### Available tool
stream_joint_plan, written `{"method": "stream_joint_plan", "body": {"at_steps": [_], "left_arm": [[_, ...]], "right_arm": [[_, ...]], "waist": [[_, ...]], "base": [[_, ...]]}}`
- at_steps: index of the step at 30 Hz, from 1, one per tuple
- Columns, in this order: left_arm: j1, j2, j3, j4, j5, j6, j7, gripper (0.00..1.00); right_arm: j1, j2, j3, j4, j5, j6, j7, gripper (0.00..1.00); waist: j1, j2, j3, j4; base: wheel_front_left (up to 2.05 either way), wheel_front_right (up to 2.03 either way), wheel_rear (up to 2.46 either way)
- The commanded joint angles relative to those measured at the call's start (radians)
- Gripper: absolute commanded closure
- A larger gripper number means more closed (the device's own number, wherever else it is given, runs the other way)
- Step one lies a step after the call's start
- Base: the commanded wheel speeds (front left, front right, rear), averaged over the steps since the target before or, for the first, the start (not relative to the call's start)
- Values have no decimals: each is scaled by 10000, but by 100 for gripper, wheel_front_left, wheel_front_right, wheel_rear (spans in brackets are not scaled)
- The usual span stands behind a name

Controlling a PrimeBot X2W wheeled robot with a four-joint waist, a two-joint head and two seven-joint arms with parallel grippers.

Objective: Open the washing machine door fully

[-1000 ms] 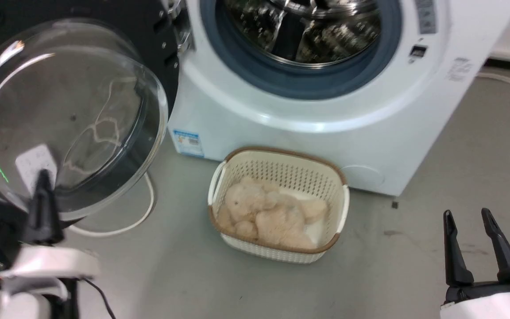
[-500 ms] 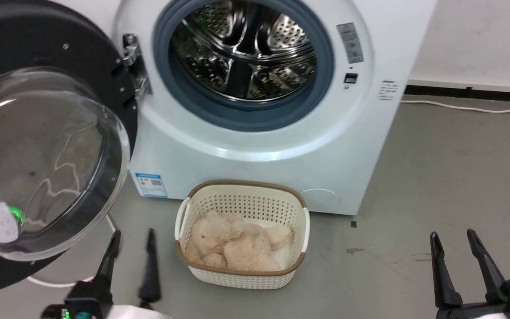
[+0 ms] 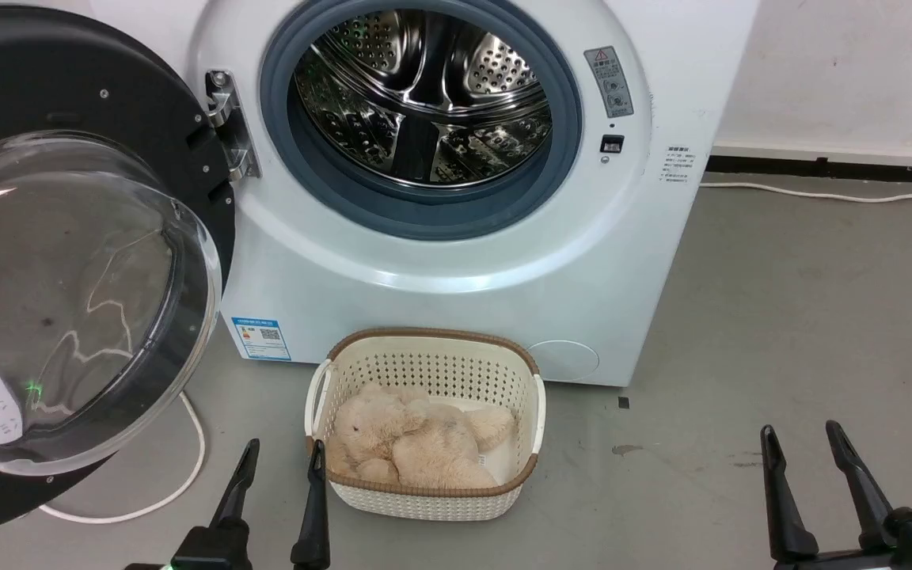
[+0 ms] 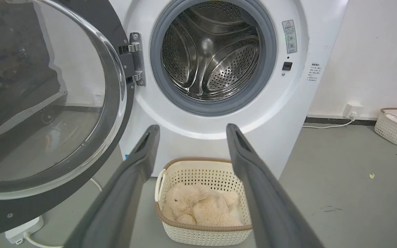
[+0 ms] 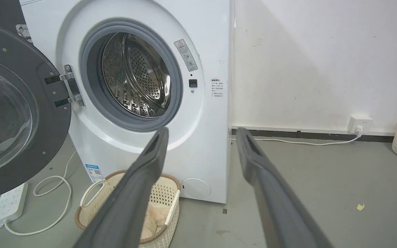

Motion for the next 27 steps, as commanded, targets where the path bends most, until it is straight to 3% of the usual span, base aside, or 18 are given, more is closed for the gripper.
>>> {"method": "stream_joint_plan", "body": {"at_steps": [1, 17, 18, 27], "left_arm": [[-31, 4, -2, 20, 60, 45, -42, 0], [-119, -53, 84, 15, -44, 179, -58, 0], [-27, -26, 65, 31, -25, 141, -10, 100], [-74, -77, 174, 33, 78, 47, 129, 100]], "right_arm": [[133, 44, 15, 23, 54, -7, -45, 0], [101, 45, 91, 163, 173, -7, -45, 0], [-2, 0, 79, 129, 149, 0, 2, 100], [-76, 2, 99, 143, 80, 0, 137, 100]], "waist": [[0, 0, 8, 2], [0, 0, 77, 10], [0, 0, 77, 9], [0, 0, 81, -8]], "base": [[0, 0, 0], [0, 0, 0], [0, 0, 0], [0, 0, 0]]}}
